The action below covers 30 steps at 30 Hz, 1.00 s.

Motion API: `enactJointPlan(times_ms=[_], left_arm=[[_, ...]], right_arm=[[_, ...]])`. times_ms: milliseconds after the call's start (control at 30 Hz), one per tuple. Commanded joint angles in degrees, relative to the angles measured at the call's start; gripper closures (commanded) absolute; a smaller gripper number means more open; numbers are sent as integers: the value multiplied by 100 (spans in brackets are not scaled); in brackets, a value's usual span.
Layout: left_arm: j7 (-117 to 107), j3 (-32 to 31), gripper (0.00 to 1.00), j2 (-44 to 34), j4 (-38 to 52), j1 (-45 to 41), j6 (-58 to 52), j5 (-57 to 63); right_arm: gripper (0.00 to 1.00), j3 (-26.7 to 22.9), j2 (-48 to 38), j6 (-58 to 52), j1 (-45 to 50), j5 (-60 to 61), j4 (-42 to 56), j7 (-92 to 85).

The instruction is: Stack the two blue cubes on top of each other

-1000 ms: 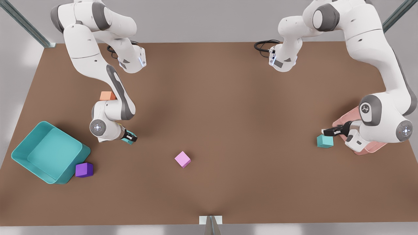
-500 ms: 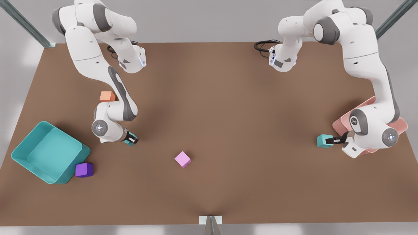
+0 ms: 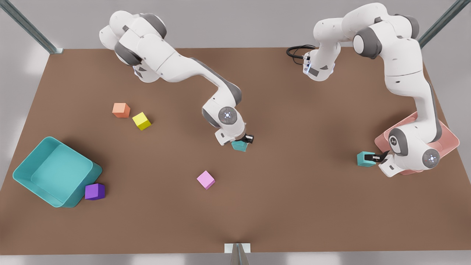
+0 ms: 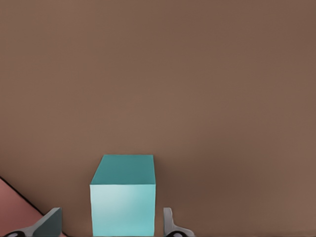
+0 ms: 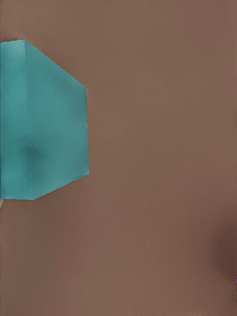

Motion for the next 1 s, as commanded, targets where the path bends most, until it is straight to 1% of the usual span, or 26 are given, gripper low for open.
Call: enactJointPlan(times_ms=[0, 100, 133, 167, 300, 333, 367, 433, 467, 500, 533, 567, 600, 633, 667, 700, 733, 767, 800, 833, 867, 900, 967], left_arm=[[1117, 2, 0, 17, -2, 0, 98, 1], [1108, 2, 0, 34, -186, -26, 116, -8], [1099, 2, 0, 52, -186, -26, 124, -17], [1090, 2, 0, 140, -186, -35, 142, -26], [1090, 2, 0, 272, -186, -26, 291, -43], [1090, 2, 0, 298, -186, -26, 291, -43], [1090, 2, 0, 316, -186, -26, 291, -43], [1090, 2, 0, 377, -195, -26, 291, -43], [1090, 2, 0, 377, -195, -26, 291, -43], [1090, 2, 0, 368, -239, -26, 291, -43], [1090, 2, 14, 368, -266, -44, 291, -43], [1090, 2, 35, 368, -274, -44, 291, -43], [1090, 2, 37, 377, -283, -44, 291, -43], [1090, 2, 37, 386, -283, -44, 291, -43], [1090, -7, 37, 395, -283, -53, 291, -52], [1082, -16, 37, 368, -283, -158, 283, -61], [968, -24, 37, 255, -283, -255, 230, -61], [617, -59, 37, 9, -283, -430, 29, -61], [-198, -226, 37, -290, -231, -728, -428, -61], [-798, -384, 37, -335, 225, -923, -991, -61], [-1484, -780, 37, -335, 823, -923, -1536, -52], [-2159, -1192, 37, -326, 1157, -940, -1809, -43], [-4312, -2457, 37, -204, 1561, -1063, -1801, -26]], right_arm=[[62, -24, 221, -12, 19, -958, 112, 4940], [61, -24, 371, 23, 19, -976, 112, 4940], [51, -24, 371, 23, 19, -984, 112, 4932], [0, -24, 424, 23, 19, -984, 129, 4914], [0, -6, 371, -55, -7, -941, 278, 4932], [0, 29, 275, -274, -33, -888, 375, 4940], [0, 29, -111, -644, -77, -695, 410, 4932], [0, 99, -683, -1662, -112, -668, 411, 4678], [0, 108, -1017, -2549, -235, -642, 358, 3950], [0, 82, -1290, -3402, -646, 348, 358, 2835], [0, 90, -1440, -4396, -1254, 834, 323, 1630], [0, 82, -1379, -5187, -1869, 1265, 156, 224], [0, 20, -1054, -5759, -2563, 1125, 94, -1710], [0, -235, -904, -5786, -3021, 274, 199, -3283], [0, -463, -939, -5821, -3101, -597, 515, -4839], [0, -665, -1114, -5874, -3197, -659, 876, -5579], [0, -701, -1378, -5945, -3232, -633, 1236, -6010], [0, -692, -1956, -5953, -3268, -642, 1307, -6099], [0, -683, -2790, -5962, -3338, -589, 1106, -6099], [0, -657, -3354, -5918, -3338, -598, 754, -6099], [0, -630, -3724, -5918, -3338, -352, 411, -6160], [0, -665, -3857, -5901, -3338, -264, 226, -6178], [0, -666, -4199, -5769, -3347, -176, -134, -6186]])
